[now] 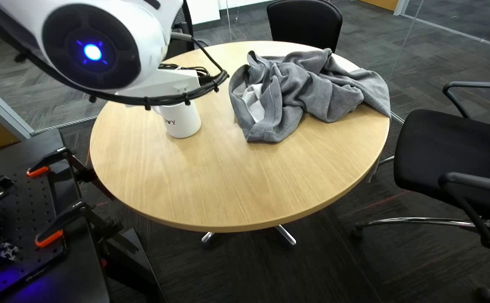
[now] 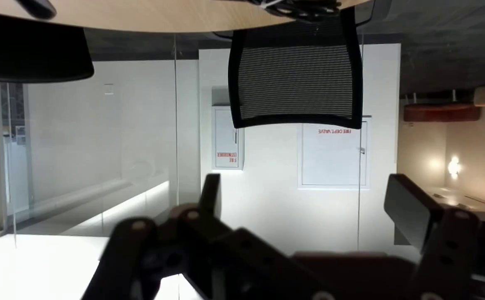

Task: Put the pen in the cup

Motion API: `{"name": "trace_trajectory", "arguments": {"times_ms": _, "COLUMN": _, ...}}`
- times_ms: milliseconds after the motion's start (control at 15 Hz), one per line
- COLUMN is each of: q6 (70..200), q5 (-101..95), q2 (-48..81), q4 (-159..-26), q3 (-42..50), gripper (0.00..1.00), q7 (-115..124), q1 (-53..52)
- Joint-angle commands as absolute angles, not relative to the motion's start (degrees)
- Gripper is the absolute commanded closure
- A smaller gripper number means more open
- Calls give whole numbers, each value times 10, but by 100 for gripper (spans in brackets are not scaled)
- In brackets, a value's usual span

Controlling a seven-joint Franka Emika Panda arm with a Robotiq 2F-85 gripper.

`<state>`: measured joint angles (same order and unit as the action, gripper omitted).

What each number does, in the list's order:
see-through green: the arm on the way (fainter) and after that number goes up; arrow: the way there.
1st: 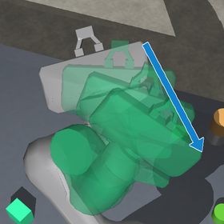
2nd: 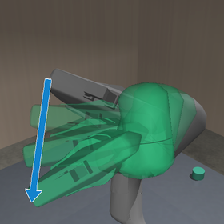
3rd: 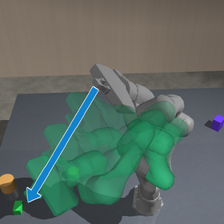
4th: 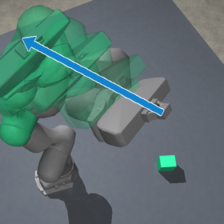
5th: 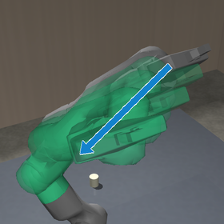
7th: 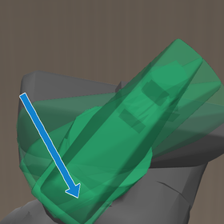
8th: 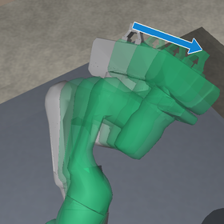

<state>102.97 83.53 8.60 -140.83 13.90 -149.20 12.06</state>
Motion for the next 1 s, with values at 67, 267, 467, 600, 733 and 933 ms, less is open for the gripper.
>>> {"name": "trace_trajectory", "arguments": {"times_ms": 67, "q6": 1034, "q5": 829, "q2": -30, "q4": -1466, "q3": 128, "gripper": 0, "q7": -1492, "q1": 112}}
{"name": "trace_trajectory", "arguments": {"times_ms": 267, "q6": 1035, "q5": 830, "q2": -80, "q4": -1490, "q3": 115, "gripper": 0, "q7": -1492, "q1": 110}}
{"name": "trace_trajectory", "arguments": {"times_ms": 467, "q6": 1026, "q5": 832, "q2": -120, "q4": -1514, "q3": 106, "gripper": 0, "q7": -1492, "q1": 111}}
{"name": "trace_trajectory", "arguments": {"times_ms": 600, "q6": 1026, "q5": 834, "q2": -90, "q4": -1495, "q3": 105, "gripper": 0, "q7": -1492, "q1": 114}}
{"name": "trace_trajectory", "arguments": {"times_ms": 733, "q6": 1026, "q5": 834, "q2": -111, "q4": -1509, "q3": 103, "gripper": 0, "q7": -1492, "q1": 114}}
{"name": "trace_trajectory", "arguments": {"times_ms": 933, "q6": 1026, "q5": 834, "q2": -119, "q4": -1514, "q3": 102, "gripper": 0, "q7": -1492, "q1": 114}}
